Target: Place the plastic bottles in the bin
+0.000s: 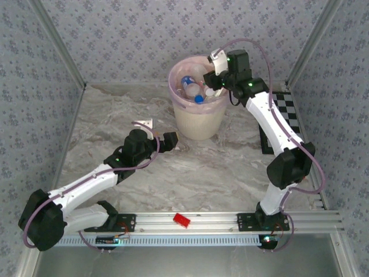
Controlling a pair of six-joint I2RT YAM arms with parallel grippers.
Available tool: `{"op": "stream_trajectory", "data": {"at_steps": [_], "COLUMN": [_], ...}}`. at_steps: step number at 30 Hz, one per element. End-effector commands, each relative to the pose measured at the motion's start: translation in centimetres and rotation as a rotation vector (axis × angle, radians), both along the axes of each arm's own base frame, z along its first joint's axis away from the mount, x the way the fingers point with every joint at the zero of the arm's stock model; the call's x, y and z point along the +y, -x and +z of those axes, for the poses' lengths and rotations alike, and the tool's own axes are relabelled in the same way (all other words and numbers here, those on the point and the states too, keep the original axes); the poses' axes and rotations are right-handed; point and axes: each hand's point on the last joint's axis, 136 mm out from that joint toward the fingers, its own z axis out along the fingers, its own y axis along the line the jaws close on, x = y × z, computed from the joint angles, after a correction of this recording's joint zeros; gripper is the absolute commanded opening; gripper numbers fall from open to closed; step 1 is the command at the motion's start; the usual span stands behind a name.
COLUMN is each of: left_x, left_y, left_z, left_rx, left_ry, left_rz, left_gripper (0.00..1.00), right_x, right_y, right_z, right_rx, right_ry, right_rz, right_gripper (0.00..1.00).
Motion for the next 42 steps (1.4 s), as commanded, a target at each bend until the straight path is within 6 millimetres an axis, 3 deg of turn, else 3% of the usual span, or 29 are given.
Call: {"op": "stream_trajectory", "data": {"at_steps": [1, 6, 10, 12, 15, 18, 22, 25, 30, 34, 37, 42], "left_x": [0.2, 0.6, 2.9, 5.0, 9.0, 13.8, 18.7, 20.9, 22.8, 23.4, 23.2, 22.5], "left_y": [-0.4, -0.7, -1.4, -2.2, -3.4, -4.3, -4.4, -4.6, -5.7, -7.2, -8.9, -9.9], "left_z": [2.0, 2.2, 2.4, 2.8, 2.7, 2.2, 0.9, -0.9, -4.5, -5.2, -4.8, -6.3], "left_rx": [-0.027, -0.042, -0.05, -0.051, -0.029, -0.003, -0.014, -0.018, 0.017, -0.019, -0.073, -0.046], "left_ry": [0.028, 0.0, -0.126, -0.192, -0.261, -0.303, -0.428, -0.525, -0.619, -0.636, -0.675, -0.768], "left_rz": [0.013, 0.028, 0.102, 0.167, 0.282, 0.439, 0.6, 0.663, 0.7, 0.716, 0.691, 0.614], "left_gripper": [0.99, 0.99, 0.99, 0.99, 0.99, 0.99, 0.99, 0.99, 0.99, 0.99, 0.99, 0.99], "right_x": [-0.7, -4.4, -9.0, -11.3, -14.4, -17.7, -21.5, -22.1, -21.9, -21.5, -21.1, -20.2], "right_y": [1.4, 2.5, 3.2, 3.8, 4.8, 5.9, 8.3, 9.6, 11.2, 11.5, 11.2, 9.8], "right_z": [2.6, 6.8, 6.6, 5.6, 3.5, 1.0, -4.5, -8.9, -16.6, -21.3, -23.6, -25.1], "right_rx": [-0.014, -0.088, -0.071, -0.042, -0.002, 0.009, 0.048, 0.042, 0.131, 0.105, 0.078, 0.019], "right_ry": [-0.032, -0.082, -0.104, -0.115, -0.135, -0.128, -0.096, -0.121, -0.069, 0.002, 0.051, 0.151], "right_rz": [-0.007, -0.096, -0.21, -0.268, -0.346, -0.46, -0.62, -0.643, -0.676, -0.681, -0.672, -0.648], "right_gripper": [0.34, 0.5, 0.68, 0.76, 1.0, 1.0, 1.0, 1.0, 1.0, 1.0, 1.0, 1.0]}}
